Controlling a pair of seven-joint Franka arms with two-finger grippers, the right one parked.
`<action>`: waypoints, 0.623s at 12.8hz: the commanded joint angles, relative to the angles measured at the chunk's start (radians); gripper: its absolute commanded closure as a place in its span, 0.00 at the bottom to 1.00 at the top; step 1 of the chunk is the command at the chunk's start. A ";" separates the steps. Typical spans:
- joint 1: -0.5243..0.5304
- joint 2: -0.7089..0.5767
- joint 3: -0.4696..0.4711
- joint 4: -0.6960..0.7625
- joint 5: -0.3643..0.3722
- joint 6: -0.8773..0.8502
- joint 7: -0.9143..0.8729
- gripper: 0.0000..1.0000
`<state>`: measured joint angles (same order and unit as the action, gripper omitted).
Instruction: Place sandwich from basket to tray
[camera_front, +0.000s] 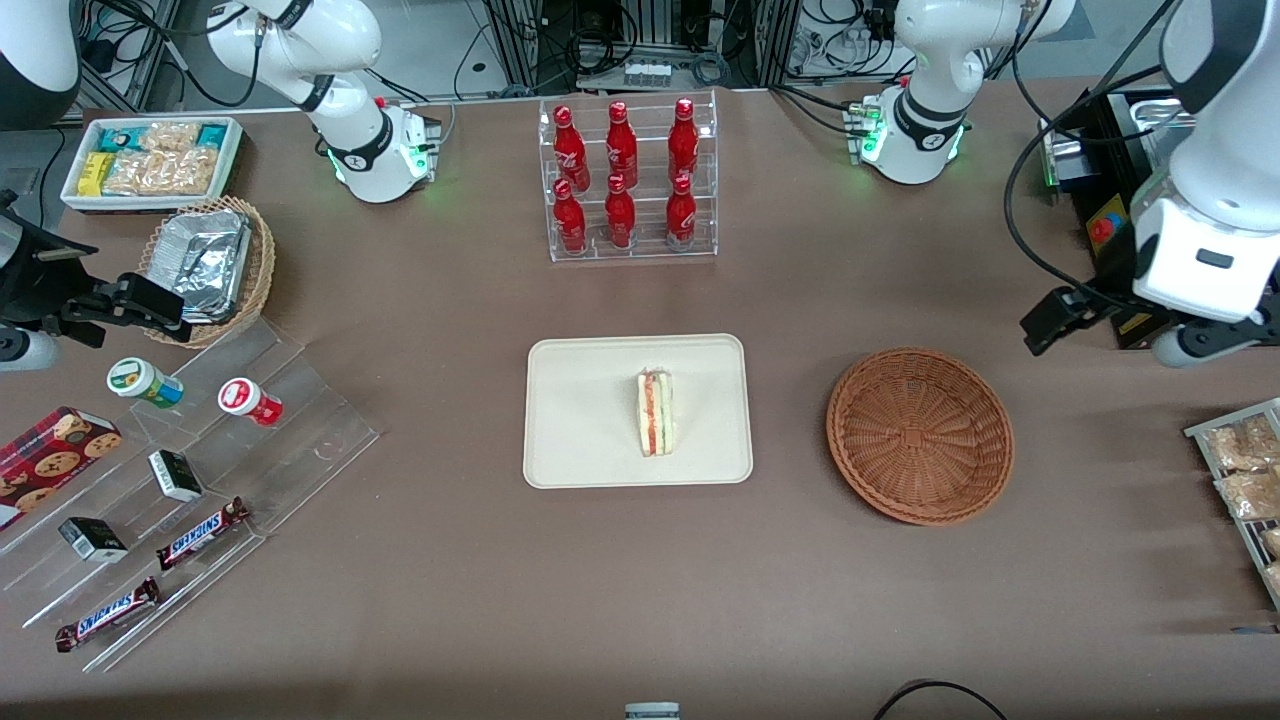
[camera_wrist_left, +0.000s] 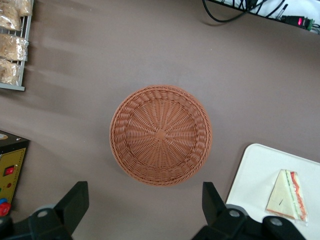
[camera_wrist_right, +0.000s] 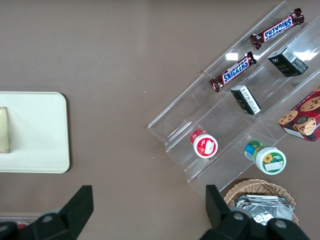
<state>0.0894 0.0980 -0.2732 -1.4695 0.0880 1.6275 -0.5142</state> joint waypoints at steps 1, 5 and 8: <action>0.018 0.042 -0.004 0.047 -0.008 -0.006 0.010 0.00; 0.094 0.043 0.002 0.046 -0.080 -0.020 0.019 0.00; 0.108 0.042 0.003 0.040 -0.090 -0.052 0.022 0.00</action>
<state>0.1857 0.1329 -0.2625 -1.4508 0.0153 1.6125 -0.5039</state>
